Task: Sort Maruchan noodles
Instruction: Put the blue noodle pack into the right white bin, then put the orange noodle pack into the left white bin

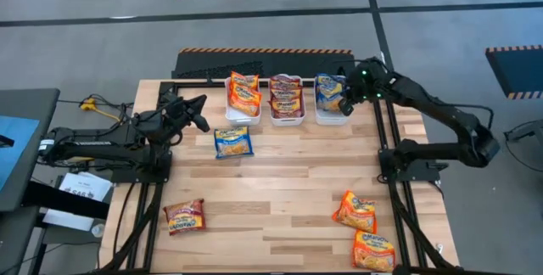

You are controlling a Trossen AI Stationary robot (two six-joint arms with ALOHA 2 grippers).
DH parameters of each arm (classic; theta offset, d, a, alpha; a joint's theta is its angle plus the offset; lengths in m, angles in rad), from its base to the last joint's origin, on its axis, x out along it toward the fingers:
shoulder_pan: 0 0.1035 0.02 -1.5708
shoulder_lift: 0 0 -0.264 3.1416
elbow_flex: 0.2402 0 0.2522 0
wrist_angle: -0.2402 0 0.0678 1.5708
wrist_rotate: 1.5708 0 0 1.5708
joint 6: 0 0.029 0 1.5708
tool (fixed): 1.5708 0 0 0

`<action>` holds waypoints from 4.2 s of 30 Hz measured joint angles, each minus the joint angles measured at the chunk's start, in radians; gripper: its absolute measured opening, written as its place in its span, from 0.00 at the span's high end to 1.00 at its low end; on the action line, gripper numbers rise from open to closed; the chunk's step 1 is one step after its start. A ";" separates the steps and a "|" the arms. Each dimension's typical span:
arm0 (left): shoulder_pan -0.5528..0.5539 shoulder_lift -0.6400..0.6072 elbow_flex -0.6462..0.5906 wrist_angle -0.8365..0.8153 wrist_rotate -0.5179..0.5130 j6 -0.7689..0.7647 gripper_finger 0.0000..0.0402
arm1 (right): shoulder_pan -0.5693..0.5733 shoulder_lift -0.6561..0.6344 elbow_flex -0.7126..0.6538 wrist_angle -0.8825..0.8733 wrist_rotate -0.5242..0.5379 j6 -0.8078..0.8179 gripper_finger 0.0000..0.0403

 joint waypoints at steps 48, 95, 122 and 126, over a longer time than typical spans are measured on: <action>0.047 0.000 0.000 -0.029 0.071 -0.014 1.00 | -0.012 0.134 0.015 -0.059 0.086 0.236 0.53; 0.045 -0.034 0.215 -0.128 0.608 -0.037 1.00 | 0.651 -0.035 -0.032 -0.263 -0.208 0.885 0.54; -0.107 -0.002 0.215 -0.349 0.932 -0.132 1.00 | 1.525 0.067 -0.034 -0.389 -0.118 1.834 0.46; -0.135 -0.001 0.215 -0.371 0.932 -0.132 1.00 | 1.589 0.120 -0.034 -0.418 -0.109 1.886 0.43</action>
